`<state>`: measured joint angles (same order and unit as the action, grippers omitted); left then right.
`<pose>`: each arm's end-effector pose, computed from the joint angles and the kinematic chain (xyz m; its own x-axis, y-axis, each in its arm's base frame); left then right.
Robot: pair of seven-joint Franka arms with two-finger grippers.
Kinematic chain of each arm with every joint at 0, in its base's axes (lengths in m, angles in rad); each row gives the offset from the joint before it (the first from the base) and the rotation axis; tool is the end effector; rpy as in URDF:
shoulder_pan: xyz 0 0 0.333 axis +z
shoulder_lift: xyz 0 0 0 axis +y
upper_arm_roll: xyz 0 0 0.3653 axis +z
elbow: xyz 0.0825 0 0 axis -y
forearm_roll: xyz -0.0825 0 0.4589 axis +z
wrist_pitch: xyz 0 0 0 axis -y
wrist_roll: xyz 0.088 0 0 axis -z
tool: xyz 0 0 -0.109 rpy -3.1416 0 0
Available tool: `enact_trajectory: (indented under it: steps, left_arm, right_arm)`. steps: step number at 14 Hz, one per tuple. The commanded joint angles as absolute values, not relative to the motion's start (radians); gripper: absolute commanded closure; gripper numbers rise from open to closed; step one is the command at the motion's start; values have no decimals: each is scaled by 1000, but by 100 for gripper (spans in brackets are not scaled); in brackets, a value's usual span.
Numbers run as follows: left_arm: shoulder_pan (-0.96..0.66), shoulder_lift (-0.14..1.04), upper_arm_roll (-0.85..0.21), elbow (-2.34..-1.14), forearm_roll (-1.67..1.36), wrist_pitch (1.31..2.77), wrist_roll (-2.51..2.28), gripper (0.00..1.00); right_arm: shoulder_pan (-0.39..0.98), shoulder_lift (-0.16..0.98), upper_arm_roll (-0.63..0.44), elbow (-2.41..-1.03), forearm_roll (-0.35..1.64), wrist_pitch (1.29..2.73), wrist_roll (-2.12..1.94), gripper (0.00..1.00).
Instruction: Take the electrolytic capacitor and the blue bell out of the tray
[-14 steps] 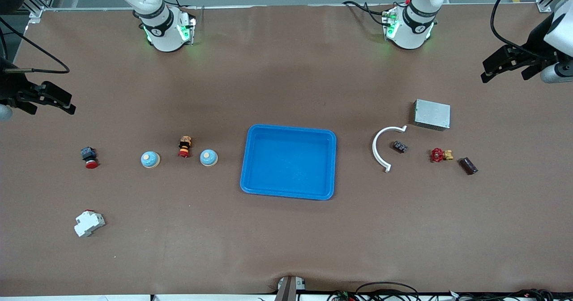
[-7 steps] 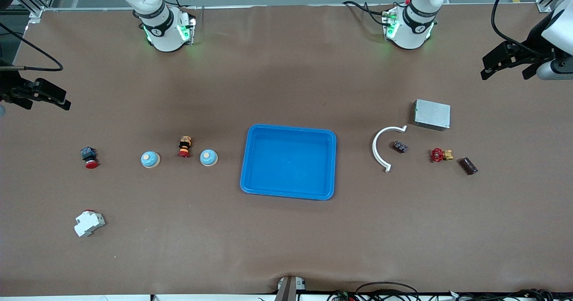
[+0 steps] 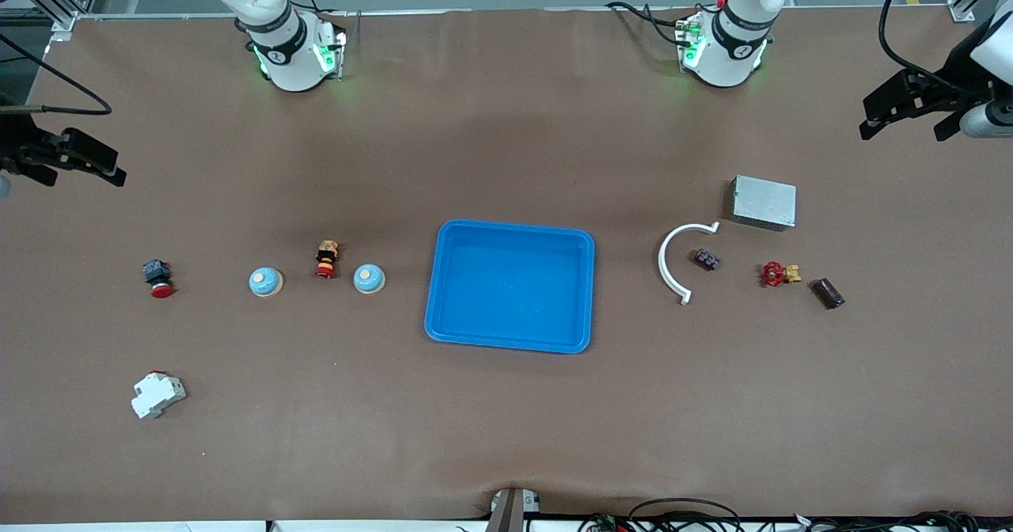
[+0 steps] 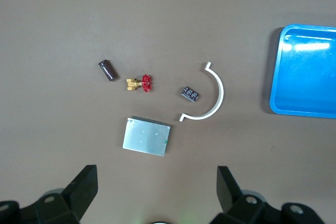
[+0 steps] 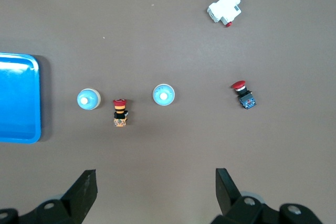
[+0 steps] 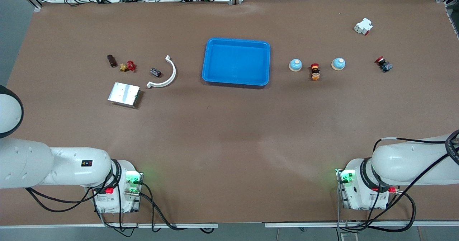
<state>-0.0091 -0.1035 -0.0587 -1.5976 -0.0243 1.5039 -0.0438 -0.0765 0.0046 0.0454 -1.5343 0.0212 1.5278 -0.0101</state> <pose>0.5830 -0.0445 0.7141 0.9996 -0.0254 0.0088 -0.0255 -0.9995 0.0186 0.6268 -0.0172 0.6851 0.9997 -0.0201 -0.0109 -0.0203 -0.9996 -0.0215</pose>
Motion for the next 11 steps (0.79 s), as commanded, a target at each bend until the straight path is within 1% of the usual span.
enact_trajectory:
  steps: [1,11]
  left_arm:
    - [-3,-104,-57,-1583,-29,1485,-35,0]
    - [-9,-103,-67,-1571,-8,1463,-71,0]
  right_arm:
    - [-60,9,49,-1505,14,1502,-6,0]
    - [-61,15,48,-1505,6,1503,-9,0]
